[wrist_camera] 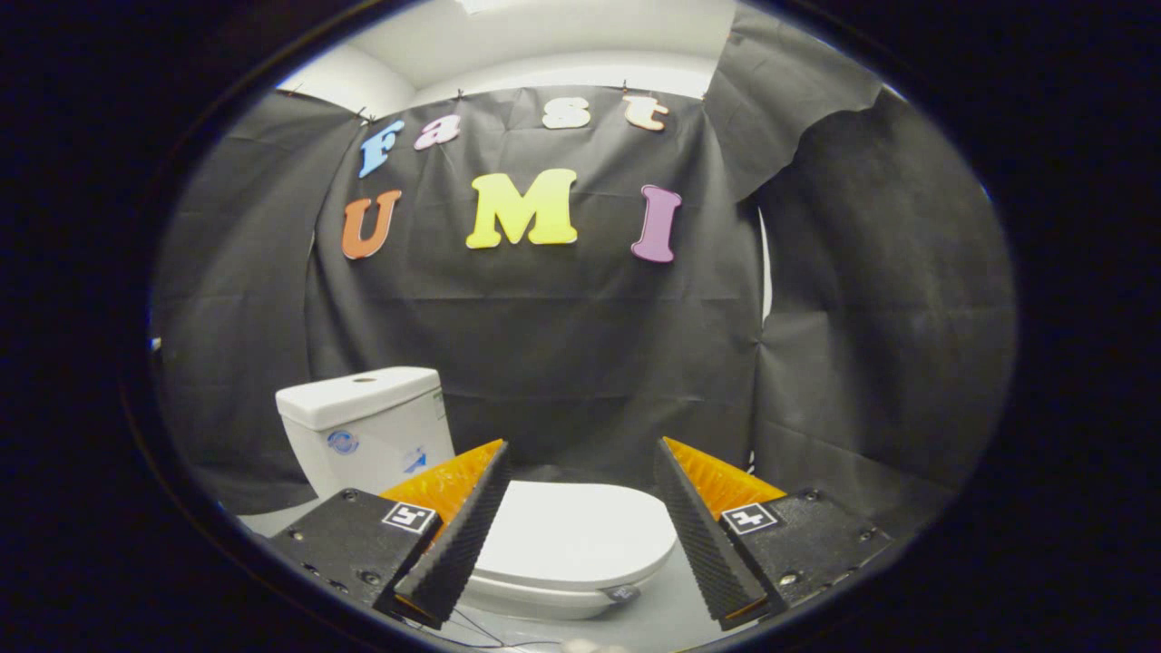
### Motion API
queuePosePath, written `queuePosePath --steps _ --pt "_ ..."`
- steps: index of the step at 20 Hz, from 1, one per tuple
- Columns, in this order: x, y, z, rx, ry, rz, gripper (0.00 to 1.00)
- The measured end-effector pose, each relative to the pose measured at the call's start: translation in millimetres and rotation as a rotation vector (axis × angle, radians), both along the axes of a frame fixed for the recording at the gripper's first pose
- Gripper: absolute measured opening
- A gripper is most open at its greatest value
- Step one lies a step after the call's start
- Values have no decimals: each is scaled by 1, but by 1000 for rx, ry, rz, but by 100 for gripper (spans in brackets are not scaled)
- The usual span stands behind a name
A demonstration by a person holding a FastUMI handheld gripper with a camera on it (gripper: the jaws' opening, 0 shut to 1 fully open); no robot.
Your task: Open the toilet lid.
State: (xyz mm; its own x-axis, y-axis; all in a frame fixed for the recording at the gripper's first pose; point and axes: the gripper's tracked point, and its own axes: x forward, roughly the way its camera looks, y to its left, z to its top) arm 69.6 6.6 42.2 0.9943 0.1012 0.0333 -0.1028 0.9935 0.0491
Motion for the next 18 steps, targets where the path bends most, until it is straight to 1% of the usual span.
queuePosePath --steps 4,8,12,14,16,18 --pt "40 -15 -10 112 53 26 99" --pt "74 -38 -52 238 148 30 99" --pt "93 -55 -117 375 293 34 100" --pt "101 -61 -153 460 373 50 100" --pt "107 -70 -192 530 462 33 100" --pt "108 -78 -220 623 522 27 100"
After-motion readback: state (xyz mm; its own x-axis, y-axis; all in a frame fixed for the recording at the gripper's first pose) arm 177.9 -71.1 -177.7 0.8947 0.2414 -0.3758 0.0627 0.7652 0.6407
